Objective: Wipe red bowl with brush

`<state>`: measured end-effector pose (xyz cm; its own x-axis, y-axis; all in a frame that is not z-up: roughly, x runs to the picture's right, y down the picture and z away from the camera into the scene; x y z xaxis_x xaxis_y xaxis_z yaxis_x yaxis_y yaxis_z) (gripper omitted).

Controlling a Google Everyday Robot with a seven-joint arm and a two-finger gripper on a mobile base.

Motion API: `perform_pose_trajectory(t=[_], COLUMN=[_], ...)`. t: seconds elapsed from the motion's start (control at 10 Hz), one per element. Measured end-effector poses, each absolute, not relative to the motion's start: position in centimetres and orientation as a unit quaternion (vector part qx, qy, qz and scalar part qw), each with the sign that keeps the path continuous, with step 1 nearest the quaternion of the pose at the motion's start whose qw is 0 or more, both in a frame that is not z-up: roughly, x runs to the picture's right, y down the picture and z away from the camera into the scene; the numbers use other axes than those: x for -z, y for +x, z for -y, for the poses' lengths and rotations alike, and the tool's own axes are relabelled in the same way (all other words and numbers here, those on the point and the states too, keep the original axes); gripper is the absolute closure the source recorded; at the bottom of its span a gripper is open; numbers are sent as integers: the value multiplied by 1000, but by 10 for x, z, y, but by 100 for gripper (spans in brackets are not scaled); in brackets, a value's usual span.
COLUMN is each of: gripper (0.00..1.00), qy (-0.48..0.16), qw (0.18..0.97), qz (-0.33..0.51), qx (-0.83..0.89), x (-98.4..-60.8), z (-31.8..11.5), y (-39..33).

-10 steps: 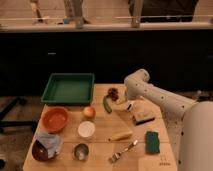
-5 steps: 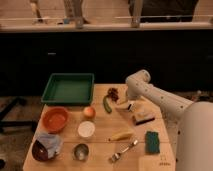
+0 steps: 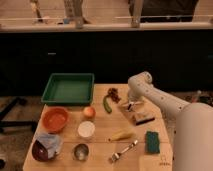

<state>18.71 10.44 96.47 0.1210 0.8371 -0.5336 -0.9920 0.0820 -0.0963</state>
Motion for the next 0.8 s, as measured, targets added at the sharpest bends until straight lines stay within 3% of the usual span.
perform_pose_trajectory(t=[0.2, 0.8], gripper=[1, 59], qy=[-226, -225], qw=[717, 713], qz=[-174, -146], qx=[-636, -648], x=[-967, -963], z=[-105, -103], y=[186, 193])
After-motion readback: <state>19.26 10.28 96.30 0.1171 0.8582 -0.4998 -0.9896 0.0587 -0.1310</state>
